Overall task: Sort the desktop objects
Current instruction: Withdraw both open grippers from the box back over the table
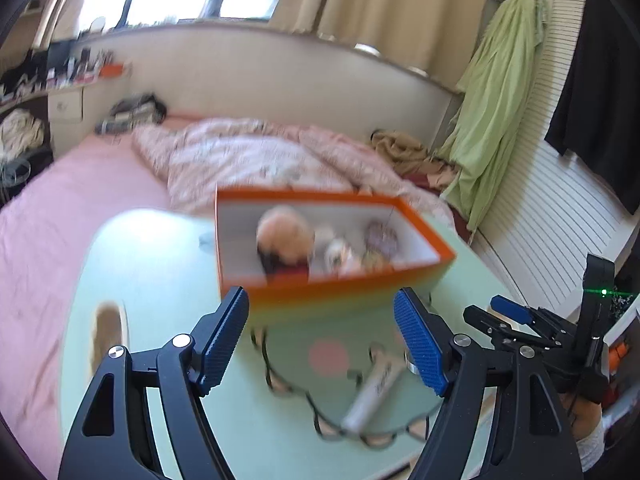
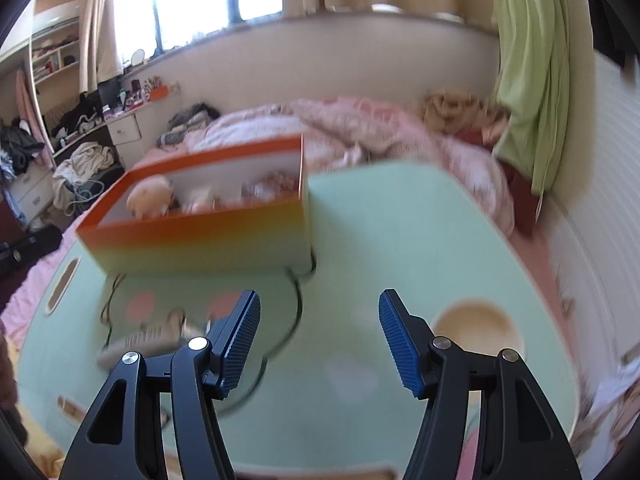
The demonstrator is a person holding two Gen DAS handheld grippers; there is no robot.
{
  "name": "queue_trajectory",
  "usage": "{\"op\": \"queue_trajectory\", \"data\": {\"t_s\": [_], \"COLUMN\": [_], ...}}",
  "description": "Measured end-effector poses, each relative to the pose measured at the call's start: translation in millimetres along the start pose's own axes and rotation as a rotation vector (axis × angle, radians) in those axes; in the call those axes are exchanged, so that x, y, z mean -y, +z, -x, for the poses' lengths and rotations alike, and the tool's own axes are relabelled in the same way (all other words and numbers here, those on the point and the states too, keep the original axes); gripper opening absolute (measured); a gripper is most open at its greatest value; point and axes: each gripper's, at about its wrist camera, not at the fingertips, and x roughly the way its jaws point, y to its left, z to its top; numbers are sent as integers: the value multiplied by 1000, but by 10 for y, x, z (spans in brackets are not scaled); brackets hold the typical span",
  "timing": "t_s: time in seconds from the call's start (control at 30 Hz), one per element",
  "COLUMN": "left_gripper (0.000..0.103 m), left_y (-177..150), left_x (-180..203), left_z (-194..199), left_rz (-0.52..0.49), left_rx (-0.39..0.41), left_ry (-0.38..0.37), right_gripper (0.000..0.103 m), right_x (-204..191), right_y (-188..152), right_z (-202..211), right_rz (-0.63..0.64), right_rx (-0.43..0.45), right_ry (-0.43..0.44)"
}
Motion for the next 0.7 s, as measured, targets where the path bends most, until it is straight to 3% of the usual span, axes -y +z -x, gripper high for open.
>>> {"op": "queue_trajectory", "data": {"t_s": [0.13,0.3,0.7], "left_gripper": [75,75,75], "left_y": [-259,-408,-456], "left_x": [150,270,455], "left_z": [-120,-224,-452], "left_rz": [-62,-68,-117], "left_rx": [-65,-118,-168], "left_ry": [7,-37,-36], "right_gripper": [62,62,62], "right_x": [-16,-48,25], "right_y": [-110,-162,-264], "right_z": [-3,-31,-115], "right_rz": [5,17,-1], "right_rx": [-18,-34,-61], "right_ry": [-3,-18,-30]}}
